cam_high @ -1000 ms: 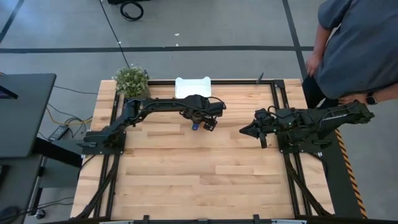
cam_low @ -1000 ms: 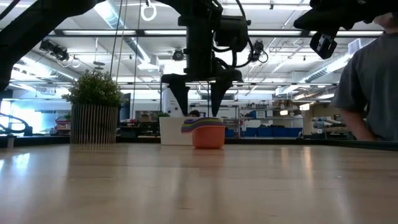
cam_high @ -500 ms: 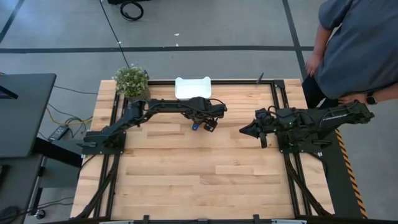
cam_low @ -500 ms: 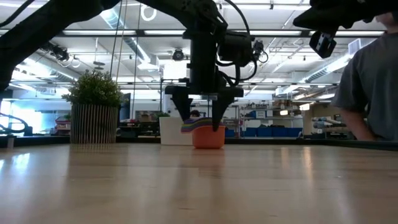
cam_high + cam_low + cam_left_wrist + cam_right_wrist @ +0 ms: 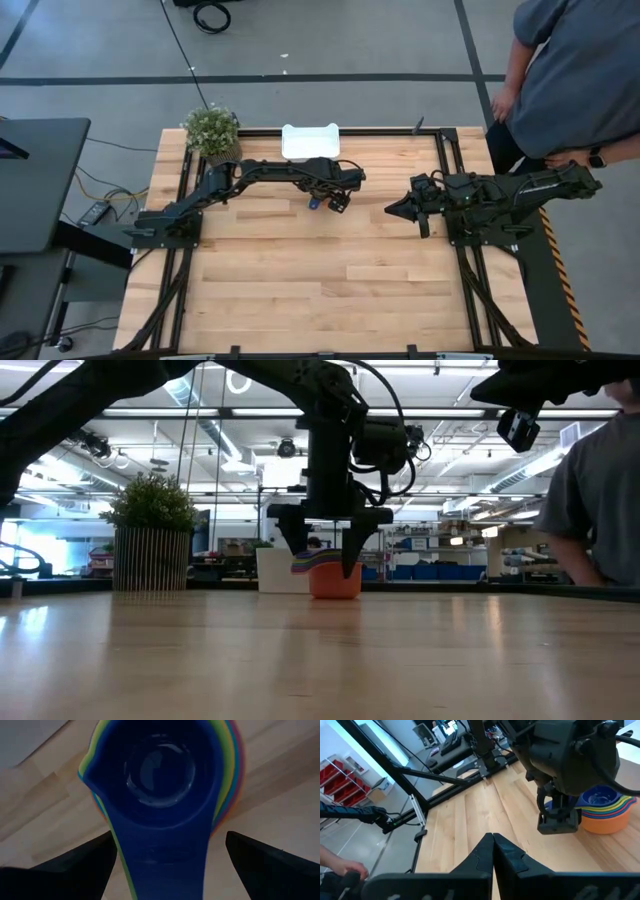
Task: Nest measuring cups in basket
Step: Put the nested measuring cups into the white bin
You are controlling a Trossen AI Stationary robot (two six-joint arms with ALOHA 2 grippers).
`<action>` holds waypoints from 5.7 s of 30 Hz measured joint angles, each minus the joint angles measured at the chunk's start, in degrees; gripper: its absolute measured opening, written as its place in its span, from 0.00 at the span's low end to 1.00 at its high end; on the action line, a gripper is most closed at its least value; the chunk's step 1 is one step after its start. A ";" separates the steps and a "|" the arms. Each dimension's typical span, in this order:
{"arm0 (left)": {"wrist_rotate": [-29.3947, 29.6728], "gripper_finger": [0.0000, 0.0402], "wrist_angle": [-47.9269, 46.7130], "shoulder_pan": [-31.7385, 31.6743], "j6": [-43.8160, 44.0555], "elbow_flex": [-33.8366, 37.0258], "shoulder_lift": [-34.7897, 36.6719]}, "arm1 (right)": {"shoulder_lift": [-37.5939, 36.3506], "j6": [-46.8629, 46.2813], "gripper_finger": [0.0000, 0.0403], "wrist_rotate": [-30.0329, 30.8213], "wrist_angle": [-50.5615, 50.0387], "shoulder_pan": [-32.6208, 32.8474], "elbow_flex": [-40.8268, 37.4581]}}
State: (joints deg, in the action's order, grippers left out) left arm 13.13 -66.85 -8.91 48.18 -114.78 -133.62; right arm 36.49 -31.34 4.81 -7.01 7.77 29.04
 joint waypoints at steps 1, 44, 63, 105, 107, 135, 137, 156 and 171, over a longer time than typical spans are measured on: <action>0.00 0.94 0.02 0.01 0.01 0.00 0.00 | -0.01 -0.02 0.03 0.00 0.02 0.00 0.00; 0.22 0.39 -0.24 0.11 0.68 0.00 0.10 | 0.00 -0.02 0.03 -0.02 0.09 0.00 0.00; 0.29 0.36 -1.38 0.10 1.86 0.00 0.11 | 0.00 -0.02 0.03 -0.02 0.09 0.02 0.00; -1.14 0.14 -3.69 -0.24 1.75 -0.02 0.22 | 0.00 -0.02 0.03 0.00 0.07 0.00 0.00; -1.14 0.14 -3.78 -0.24 1.75 -0.02 0.22 | -0.01 -0.02 0.03 -0.02 0.09 0.01 0.00; 1.55 0.14 -8.03 -0.42 -0.64 -0.04 3.10 | -0.02 -0.02 0.03 0.00 0.60 0.00 0.00; 0.15 0.14 -7.96 -0.42 -3.67 -0.04 3.65 | 0.00 -0.02 0.03 -0.02 0.59 0.01 -0.01; 0.92 0.14 -9.85 -1.15 -9.72 -0.04 6.35 | -0.02 0.00 0.03 0.00 1.18 0.02 -0.02; 1.14 0.14 -11.81 -5.85 -14.17 -0.04 10.52 | 0.00 -0.02 0.03 -0.02 1.73 0.02 -0.02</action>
State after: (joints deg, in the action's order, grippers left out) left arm 14.27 -78.66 -14.76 34.02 -114.83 -123.11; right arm 36.49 -31.35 4.80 -5.28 7.79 29.02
